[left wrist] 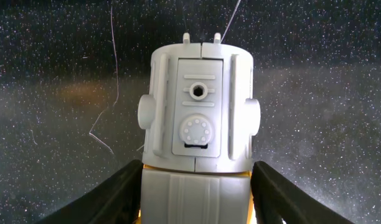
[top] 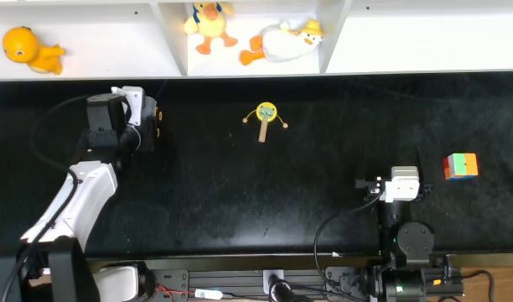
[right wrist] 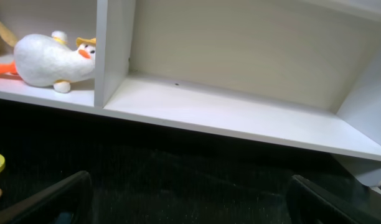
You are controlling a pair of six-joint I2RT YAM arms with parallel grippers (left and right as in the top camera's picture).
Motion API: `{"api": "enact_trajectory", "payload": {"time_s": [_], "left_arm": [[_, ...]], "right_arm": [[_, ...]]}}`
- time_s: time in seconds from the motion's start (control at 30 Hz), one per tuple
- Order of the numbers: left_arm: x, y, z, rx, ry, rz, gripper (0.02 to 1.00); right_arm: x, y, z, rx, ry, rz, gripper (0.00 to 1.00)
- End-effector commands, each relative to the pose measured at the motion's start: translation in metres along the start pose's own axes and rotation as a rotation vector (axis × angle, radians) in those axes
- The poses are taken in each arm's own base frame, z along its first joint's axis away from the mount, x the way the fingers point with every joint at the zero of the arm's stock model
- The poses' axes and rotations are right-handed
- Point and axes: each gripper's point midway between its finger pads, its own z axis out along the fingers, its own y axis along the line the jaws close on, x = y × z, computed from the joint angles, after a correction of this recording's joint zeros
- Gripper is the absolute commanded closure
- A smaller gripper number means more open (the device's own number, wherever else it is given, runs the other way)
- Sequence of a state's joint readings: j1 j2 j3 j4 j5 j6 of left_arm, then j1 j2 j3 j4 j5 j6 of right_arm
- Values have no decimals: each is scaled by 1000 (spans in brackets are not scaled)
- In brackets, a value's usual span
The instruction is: Store Toys
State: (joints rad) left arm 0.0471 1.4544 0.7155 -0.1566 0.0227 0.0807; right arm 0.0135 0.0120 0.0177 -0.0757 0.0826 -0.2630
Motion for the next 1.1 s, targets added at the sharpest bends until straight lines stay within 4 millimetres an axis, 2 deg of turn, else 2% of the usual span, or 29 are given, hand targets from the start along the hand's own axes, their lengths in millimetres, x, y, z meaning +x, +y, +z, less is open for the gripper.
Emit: {"api": "enact_trajectory", "payload": {"time_s": [0.03, 0.17, 0.47, 0.67, 0.83, 0.97, 1.1], "left_arm": [[-14, -3, -3, 13, -33, 2, 450], [-20, -2, -11, 12, -57, 3, 544], [-41, -6, -45, 32, -152, 8, 630], [-67, -7, -76, 35, -266, 14, 630], [-102, -5, -96, 29, -348, 19, 636], [-128, -3, -98, 27, -375, 23, 636], [-147, -1, -86, 28, -368, 22, 636]], "right_arm": [[4, 0, 0, 5, 3, -4, 5], [4, 0, 0, 5, 3, -4, 5], [4, 0, 0, 5, 3, -4, 5], [4, 0, 0, 5, 3, -4, 5], [4, 0, 0, 5, 3, -4, 5], [4, 0, 0, 5, 3, -4, 5], [4, 0, 0, 5, 3, -4, 7]]}}
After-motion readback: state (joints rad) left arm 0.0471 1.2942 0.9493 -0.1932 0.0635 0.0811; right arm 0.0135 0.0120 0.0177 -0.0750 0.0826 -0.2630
